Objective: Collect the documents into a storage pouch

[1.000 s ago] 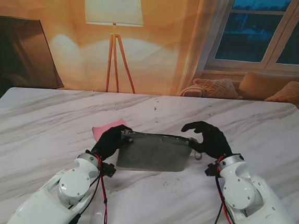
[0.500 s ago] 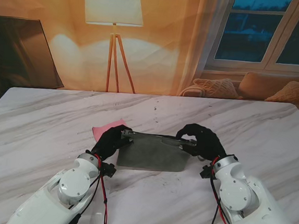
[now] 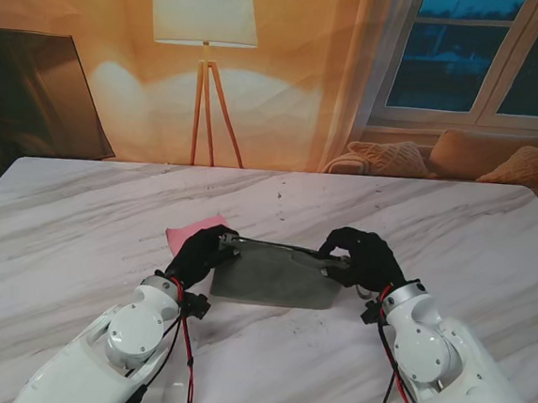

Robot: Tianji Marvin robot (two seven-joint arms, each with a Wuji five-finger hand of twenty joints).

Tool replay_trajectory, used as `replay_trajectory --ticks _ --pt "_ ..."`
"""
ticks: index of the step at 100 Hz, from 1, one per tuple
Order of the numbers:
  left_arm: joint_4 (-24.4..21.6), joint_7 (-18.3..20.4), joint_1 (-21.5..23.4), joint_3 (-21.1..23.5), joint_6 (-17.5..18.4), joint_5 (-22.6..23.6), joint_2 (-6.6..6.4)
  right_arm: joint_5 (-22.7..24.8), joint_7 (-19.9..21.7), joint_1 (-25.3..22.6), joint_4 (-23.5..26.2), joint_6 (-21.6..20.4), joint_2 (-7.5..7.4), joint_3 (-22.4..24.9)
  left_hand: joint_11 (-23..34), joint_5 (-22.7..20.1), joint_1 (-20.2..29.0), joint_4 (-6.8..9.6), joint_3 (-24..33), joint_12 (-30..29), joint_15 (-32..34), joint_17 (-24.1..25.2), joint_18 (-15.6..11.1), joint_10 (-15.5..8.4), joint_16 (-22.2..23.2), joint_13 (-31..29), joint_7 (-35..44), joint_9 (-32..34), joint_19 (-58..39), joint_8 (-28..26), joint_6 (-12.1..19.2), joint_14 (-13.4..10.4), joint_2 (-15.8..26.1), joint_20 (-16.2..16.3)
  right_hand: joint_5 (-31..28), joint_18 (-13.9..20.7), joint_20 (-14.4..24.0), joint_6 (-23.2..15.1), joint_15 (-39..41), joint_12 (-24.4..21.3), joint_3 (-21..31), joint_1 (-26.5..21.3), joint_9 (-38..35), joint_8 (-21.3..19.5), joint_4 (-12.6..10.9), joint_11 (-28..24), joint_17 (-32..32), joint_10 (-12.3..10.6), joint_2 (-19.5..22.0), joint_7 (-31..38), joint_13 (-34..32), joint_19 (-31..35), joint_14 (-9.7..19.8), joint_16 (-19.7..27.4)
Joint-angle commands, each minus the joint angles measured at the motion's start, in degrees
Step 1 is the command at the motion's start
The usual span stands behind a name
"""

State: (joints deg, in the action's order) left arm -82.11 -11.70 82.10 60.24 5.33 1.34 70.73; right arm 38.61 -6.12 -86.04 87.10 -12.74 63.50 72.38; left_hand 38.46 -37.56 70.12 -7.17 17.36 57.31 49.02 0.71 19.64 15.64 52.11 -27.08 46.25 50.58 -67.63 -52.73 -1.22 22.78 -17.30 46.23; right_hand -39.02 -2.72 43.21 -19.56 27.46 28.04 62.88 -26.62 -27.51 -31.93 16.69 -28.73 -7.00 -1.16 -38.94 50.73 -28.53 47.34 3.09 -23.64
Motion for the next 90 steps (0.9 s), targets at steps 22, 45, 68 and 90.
replay_trajectory --ticks 22,45,68,90 --pt "-0.43 -0.19 0.11 -0.01 -0.86 -0.06 0.53 0.89 -0.44 0.13 -1.87 -1.05 -0.1 -0.45 1.51 -7.15 2.21 1.65 5.6 -0.46 1.1 -0.31 -3.93 -1.03 0.17 -0.46 8.58 1.87 -0.71 -4.23 -0.46 1.24 4.35 -0.59 -7.67 0.94 0.76 0.33 0.95 0.52 -2.16 1.71 -3.57 4.76 1.35 -0.61 0.29 -0.24 -1.39 3.68 -1.64 0.76 1.03 -0.14" --pt "-0.24 -0.61 -0.12 -0.36 -1.37 -0.2 0.74 0.0 0.34 0.47 -2.28 -2.65 -0.17 -1.72 1.64 -6.26 1.64 1.47 6.1 -0.7 1.41 -0.26 -3.96 -0.44 0.29 -0.45 7.51 1.7 -1.08 -2.86 -0.85 1.43 4.38 -0.52 -10.46 0.76 0.54 -0.27 0.97 0.14 -1.73 1.12 -5.75 8.38 1.6 -0.07 0.09 -1.17 -2.06 3.8 -2.5 0.76 1.07 -0.08" --pt "-0.32 -0.81 -0.15 -0.47 -1.9 -0.38 0.82 0.53 1.77 1.07 -2.92 -2.95 -0.53 -3.02 -1.09 -4.48 -2.33 -0.87 11.15 -1.42 0.51 0.07 -3.9 0.1 -0.5 0.28 6.11 1.68 -0.92 14.17 -1.06 1.53 -1.62 -1.12 -8.41 0.01 0.74 -0.23 2.36 0.17 1.59 -1.32 -9.93 11.01 0.91 -0.66 -1.94 -0.95 -2.56 2.64 -6.5 2.41 0.48 -0.37" --pt "-0.75 1.35 0.09 -0.11 -2.52 -0.38 0.23 1.31 1.82 1.66 -3.94 -2.18 -0.64 -3.82 -6.77 -3.83 -9.61 -1.75 20.12 -0.55 -2.13 0.67 -4.05 -0.22 -1.94 1.82 3.8 0.75 0.44 21.34 -1.94 0.87 -7.27 -1.75 -7.2 -0.21 1.85 0.44 5.29 0.41 3.23 -2.6 -15.92 12.72 0.36 -1.59 -4.87 -0.16 -2.61 2.04 -11.29 8.22 -0.46 -1.34"
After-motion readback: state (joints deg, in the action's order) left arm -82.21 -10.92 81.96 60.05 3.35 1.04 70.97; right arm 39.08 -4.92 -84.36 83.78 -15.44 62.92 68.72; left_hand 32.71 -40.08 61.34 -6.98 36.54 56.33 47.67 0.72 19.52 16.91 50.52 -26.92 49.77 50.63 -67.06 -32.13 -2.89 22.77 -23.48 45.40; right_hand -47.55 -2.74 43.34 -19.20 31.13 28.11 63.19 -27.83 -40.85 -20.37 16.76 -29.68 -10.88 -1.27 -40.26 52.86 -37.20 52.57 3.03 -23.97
